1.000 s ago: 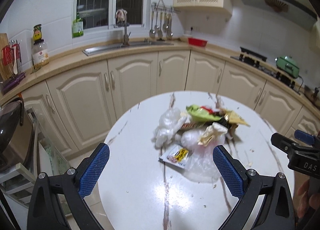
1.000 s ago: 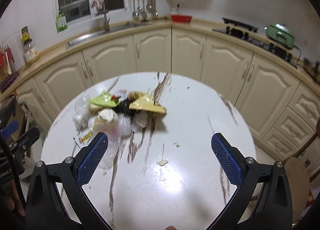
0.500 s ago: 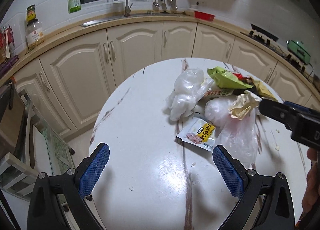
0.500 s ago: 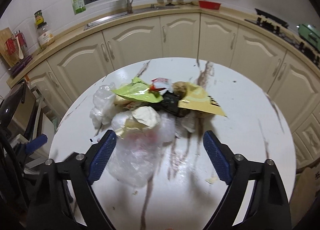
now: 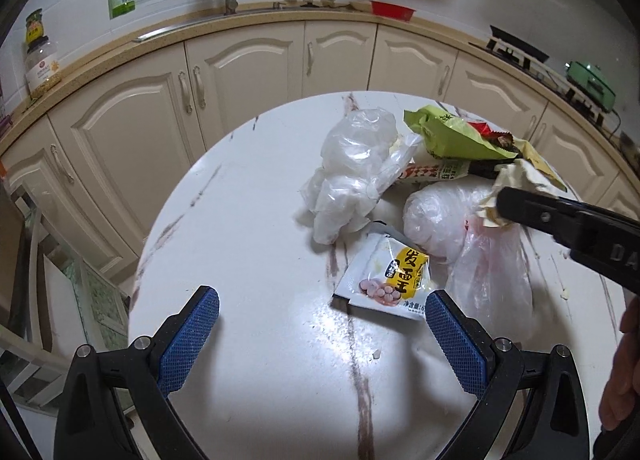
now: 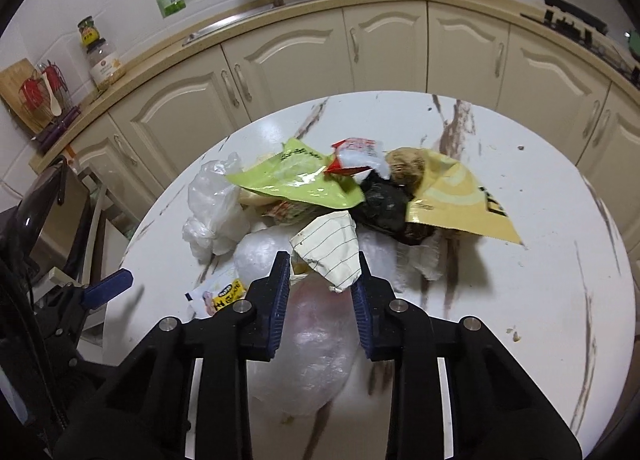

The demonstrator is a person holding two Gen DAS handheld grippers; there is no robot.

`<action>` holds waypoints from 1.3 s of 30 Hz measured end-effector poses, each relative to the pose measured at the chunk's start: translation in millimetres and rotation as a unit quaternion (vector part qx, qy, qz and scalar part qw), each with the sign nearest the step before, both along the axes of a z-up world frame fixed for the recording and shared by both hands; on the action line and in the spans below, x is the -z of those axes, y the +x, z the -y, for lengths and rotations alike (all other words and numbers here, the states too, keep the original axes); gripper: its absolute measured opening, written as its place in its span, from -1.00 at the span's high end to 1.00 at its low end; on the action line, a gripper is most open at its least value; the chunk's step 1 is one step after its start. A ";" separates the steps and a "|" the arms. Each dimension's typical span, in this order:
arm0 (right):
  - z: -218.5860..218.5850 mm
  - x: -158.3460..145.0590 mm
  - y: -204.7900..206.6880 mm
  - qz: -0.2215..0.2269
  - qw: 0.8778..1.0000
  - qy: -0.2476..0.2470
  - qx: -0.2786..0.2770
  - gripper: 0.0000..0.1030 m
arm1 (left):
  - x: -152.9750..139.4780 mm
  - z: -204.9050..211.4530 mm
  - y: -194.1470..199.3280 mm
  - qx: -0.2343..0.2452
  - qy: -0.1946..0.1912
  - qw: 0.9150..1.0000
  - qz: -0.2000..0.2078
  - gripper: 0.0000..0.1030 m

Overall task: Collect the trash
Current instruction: 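Grasp the white paper with the right tool while the left tool grasps the yellow packet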

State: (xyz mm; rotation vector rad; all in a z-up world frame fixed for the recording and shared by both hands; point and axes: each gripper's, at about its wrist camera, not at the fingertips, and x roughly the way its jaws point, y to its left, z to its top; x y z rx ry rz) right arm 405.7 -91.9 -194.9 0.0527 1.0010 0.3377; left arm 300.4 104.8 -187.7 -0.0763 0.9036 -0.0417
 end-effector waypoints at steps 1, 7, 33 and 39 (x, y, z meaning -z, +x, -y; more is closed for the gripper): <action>4.1 -0.7 -0.6 0.000 1.000 0.001 0.002 0.46 | 1.8 -0.4 5.4 0.000 0.000 1.000 -0.001 -0.96; 24.4 -5.1 -2.5 0.000 1.000 0.007 0.012 0.46 | 15.8 4.7 36.8 0.016 0.002 1.000 -0.017 -0.93; 58.5 -9.1 -33.4 0.002 0.999 0.037 0.028 0.46 | 26.7 -26.0 18.3 0.053 -0.036 0.998 0.009 0.67; 61.7 -12.2 -43.3 0.004 0.999 0.042 0.028 0.46 | 24.9 -17.0 2.6 0.053 0.007 0.999 -0.004 -0.23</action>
